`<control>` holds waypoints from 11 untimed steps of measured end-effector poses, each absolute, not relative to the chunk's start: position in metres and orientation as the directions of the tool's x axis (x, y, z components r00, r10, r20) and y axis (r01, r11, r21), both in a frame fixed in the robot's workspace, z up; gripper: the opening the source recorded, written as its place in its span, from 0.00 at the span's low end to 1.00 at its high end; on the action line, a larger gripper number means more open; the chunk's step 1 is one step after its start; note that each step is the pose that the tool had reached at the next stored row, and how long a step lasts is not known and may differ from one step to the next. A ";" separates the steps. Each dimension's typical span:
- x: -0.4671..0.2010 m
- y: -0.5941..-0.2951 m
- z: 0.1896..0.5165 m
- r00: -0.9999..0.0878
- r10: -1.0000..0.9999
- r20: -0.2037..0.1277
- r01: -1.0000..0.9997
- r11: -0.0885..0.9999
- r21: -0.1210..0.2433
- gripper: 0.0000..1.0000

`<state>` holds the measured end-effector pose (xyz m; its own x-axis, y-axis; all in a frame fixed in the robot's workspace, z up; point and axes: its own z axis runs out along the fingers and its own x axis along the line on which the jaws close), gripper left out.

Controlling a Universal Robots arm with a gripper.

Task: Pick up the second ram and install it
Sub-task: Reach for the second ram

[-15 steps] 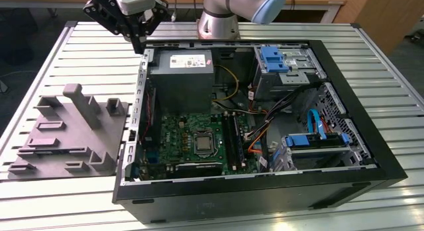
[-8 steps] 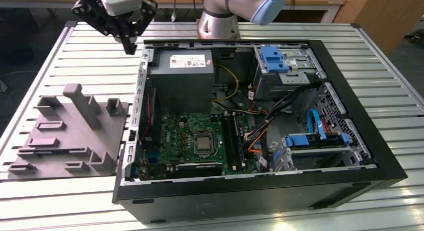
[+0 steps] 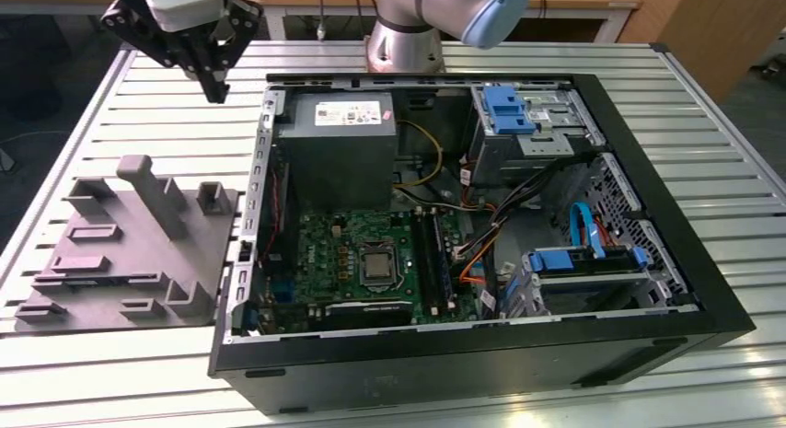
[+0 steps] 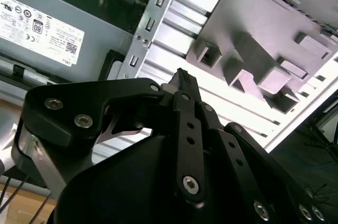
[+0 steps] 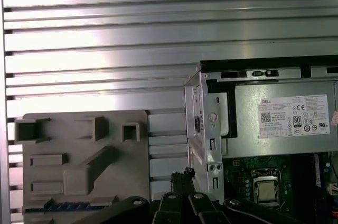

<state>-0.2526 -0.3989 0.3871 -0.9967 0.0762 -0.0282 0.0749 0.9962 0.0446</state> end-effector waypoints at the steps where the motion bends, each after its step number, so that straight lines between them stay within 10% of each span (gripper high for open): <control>1: -0.255 -0.399 0.387 -0.997 0.076 -0.028 0.075 0.996 0.045 0.10; 11: -0.286 -0.399 0.385 -0.997 0.076 -0.029 0.075 0.996 0.045 0.10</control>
<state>-0.2865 -0.3989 0.3849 -0.9967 0.0763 -0.0291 0.0749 0.9962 0.0447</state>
